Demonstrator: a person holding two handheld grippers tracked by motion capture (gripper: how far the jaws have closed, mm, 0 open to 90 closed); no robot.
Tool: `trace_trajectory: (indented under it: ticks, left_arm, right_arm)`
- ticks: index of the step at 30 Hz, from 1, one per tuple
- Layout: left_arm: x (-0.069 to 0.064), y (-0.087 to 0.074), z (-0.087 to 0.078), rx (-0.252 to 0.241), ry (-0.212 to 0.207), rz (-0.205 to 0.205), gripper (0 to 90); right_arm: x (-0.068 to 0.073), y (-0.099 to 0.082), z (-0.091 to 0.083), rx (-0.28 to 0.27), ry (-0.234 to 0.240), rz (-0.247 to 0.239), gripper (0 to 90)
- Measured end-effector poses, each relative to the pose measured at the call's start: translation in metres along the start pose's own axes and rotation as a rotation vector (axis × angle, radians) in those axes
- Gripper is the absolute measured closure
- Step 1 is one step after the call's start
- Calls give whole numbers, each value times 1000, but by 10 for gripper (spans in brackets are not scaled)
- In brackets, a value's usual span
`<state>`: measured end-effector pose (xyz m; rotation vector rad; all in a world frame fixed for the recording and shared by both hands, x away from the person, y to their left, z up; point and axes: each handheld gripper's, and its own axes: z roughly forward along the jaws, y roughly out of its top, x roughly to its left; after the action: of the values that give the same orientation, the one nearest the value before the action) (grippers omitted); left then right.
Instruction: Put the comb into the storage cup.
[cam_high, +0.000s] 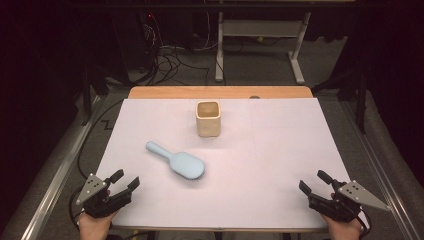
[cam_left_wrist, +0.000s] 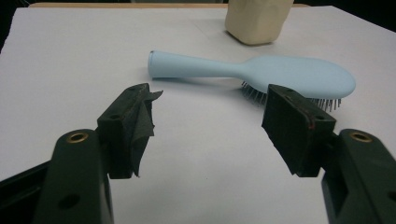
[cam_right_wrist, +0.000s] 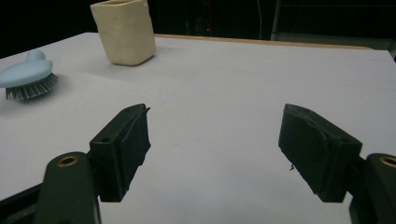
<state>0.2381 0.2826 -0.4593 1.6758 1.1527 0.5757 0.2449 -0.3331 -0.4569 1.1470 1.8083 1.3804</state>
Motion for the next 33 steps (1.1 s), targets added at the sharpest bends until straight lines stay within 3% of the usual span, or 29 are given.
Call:
trace_trajectory:
  ticks: [33]
  left_arm:
    - [-3, 6, 3, -36, -29, -17, 337]
  right_arm:
    - [0, 0, 0, -2, 9, 0, 253]
